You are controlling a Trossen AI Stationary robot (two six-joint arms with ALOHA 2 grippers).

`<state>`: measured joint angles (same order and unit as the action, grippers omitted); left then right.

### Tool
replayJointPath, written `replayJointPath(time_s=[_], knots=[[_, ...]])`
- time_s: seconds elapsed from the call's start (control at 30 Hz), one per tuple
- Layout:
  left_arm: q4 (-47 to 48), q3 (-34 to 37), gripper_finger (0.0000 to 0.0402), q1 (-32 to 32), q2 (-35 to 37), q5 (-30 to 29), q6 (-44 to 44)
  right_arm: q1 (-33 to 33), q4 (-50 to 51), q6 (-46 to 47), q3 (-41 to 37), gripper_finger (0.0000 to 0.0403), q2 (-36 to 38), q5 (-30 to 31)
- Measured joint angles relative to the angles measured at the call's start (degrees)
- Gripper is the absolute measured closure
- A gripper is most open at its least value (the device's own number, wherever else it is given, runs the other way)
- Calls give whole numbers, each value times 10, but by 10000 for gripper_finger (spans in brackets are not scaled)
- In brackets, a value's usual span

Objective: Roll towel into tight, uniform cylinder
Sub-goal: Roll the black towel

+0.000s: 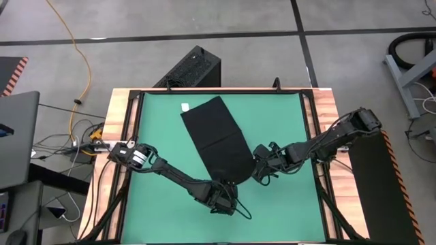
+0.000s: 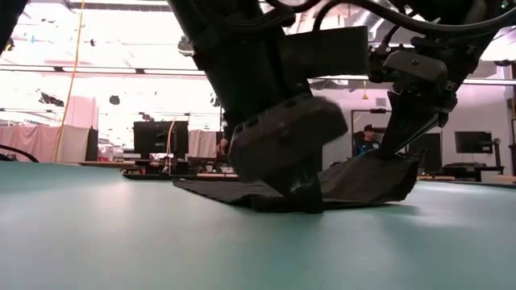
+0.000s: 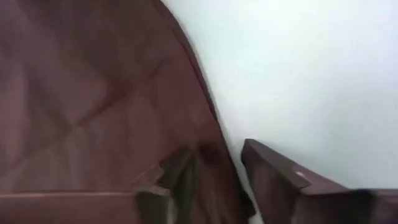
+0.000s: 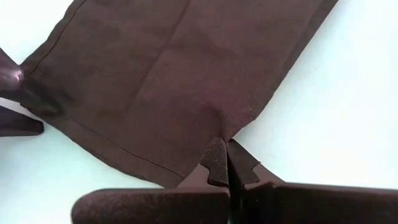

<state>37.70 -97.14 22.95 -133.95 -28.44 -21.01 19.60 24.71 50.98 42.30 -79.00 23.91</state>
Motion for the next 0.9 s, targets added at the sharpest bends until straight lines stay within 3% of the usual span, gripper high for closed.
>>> replayJointPath(time_s=[0.13,0.2,0.43,0.67,0.9], knots=[[-16,12,372,-11,0,56,-6,3,0,0,0,402,0,0],[-16,12,391,-13,0,51,-15,5,0,0,0,401,0,0],[47,8,401,-13,25,-8,-19,6,-1,2,0,401,0,0],[130,12,401,-14,54,-14,-23,6,-27,-13,0,397,0,0],[181,11,401,-6,85,-18,-31,6,-27,-101,0,340,0,0]])
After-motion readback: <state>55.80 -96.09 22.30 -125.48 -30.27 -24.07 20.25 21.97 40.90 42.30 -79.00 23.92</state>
